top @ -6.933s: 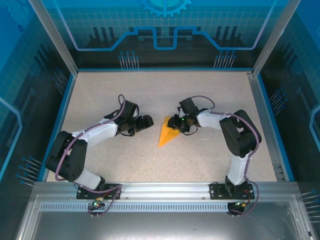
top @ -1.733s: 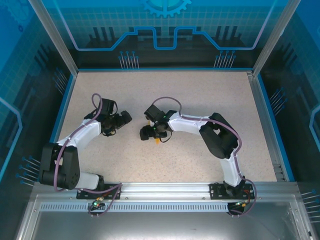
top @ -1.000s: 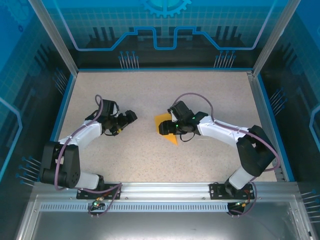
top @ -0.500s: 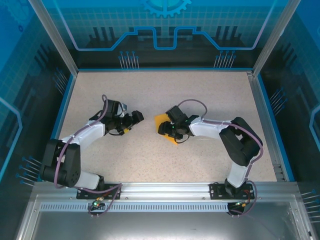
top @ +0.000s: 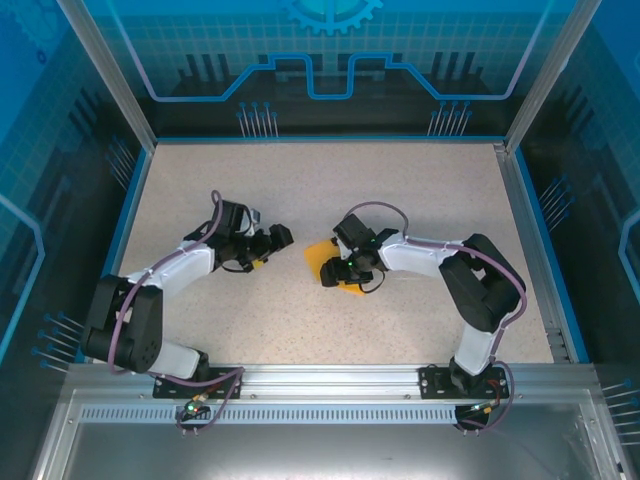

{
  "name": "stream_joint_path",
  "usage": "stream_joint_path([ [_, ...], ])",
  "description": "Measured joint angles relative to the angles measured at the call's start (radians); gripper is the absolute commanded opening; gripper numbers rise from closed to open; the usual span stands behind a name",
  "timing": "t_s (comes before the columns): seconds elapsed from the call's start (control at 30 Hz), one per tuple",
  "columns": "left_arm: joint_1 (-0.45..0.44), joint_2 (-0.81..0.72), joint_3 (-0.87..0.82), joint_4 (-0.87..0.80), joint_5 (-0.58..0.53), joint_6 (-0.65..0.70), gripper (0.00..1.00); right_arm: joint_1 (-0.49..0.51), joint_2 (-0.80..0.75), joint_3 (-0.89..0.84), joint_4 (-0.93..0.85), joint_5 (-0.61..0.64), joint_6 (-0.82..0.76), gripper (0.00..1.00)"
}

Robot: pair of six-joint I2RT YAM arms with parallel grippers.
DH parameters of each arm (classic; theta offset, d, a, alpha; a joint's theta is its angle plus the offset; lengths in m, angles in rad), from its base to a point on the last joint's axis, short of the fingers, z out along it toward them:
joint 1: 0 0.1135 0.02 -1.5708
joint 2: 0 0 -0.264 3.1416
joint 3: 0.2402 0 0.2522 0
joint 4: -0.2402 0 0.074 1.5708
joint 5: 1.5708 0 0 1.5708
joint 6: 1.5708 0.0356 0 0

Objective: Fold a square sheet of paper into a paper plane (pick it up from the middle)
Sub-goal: Rotate the paper at the center of the table.

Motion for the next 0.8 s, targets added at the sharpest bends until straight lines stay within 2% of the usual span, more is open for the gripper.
stream_joint_path([
  [0.17, -0.019, 0.008, 0.000, 0.002, 0.000, -0.001, 0.99, -0.014, -0.029, -0.002, -0.011, -0.013, -0.010, 0.62],
  [0.4, -0.040, 0.008, 0.000, 0.003, 0.000, -0.027, 0.99, -0.033, -0.150, -0.040, 0.064, -0.013, 0.054, 0.60],
  [0.8, -0.092, 0.014, -0.002, 0.064, 0.056, -0.106, 0.98, -0.081, -0.070, -0.073, 0.127, -0.034, 0.125, 0.56],
])
